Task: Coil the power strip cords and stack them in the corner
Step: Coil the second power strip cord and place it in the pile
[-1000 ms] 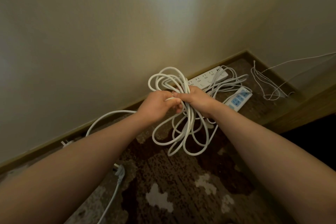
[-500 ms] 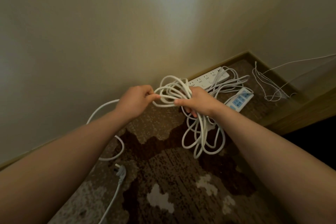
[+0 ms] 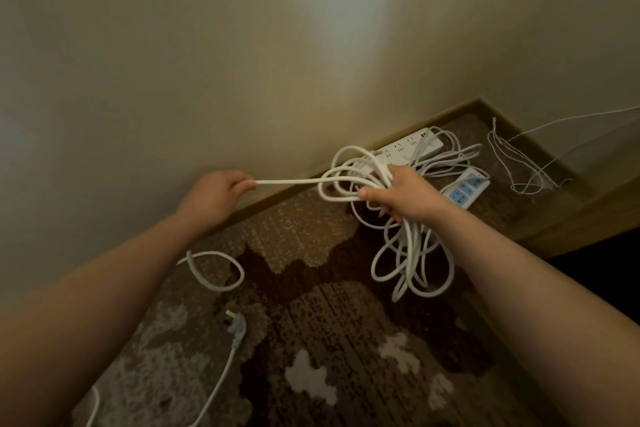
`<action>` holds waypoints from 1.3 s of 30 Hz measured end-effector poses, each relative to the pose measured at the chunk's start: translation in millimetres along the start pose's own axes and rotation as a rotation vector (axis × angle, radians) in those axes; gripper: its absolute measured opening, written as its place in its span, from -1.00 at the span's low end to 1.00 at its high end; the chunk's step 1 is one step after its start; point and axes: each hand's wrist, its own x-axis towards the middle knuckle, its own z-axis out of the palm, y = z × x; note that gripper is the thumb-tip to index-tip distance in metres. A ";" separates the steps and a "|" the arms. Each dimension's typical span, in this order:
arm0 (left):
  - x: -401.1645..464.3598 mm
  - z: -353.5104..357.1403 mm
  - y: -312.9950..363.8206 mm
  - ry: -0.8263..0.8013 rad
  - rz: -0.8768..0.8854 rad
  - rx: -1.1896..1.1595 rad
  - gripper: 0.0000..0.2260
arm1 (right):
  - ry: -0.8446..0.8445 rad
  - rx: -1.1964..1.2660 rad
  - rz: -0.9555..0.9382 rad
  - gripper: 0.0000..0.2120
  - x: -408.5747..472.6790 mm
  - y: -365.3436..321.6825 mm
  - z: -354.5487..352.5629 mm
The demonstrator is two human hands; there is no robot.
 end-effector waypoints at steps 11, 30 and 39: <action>-0.9 1.1 13.5 0.147 -0.082 -0.034 -0.75 | -0.008 0.018 -0.011 -0.60 -9.6 -7.7 2.5; -18.5 18.5 35.4 -0.146 -0.164 -0.214 -0.76 | 0.492 0.148 0.124 -0.59 6.6 4.3 -8.6; -11.1 42.5 115.0 -0.224 0.059 -0.357 -0.80 | 0.386 0.115 0.005 -0.63 -2.8 -18.6 25.7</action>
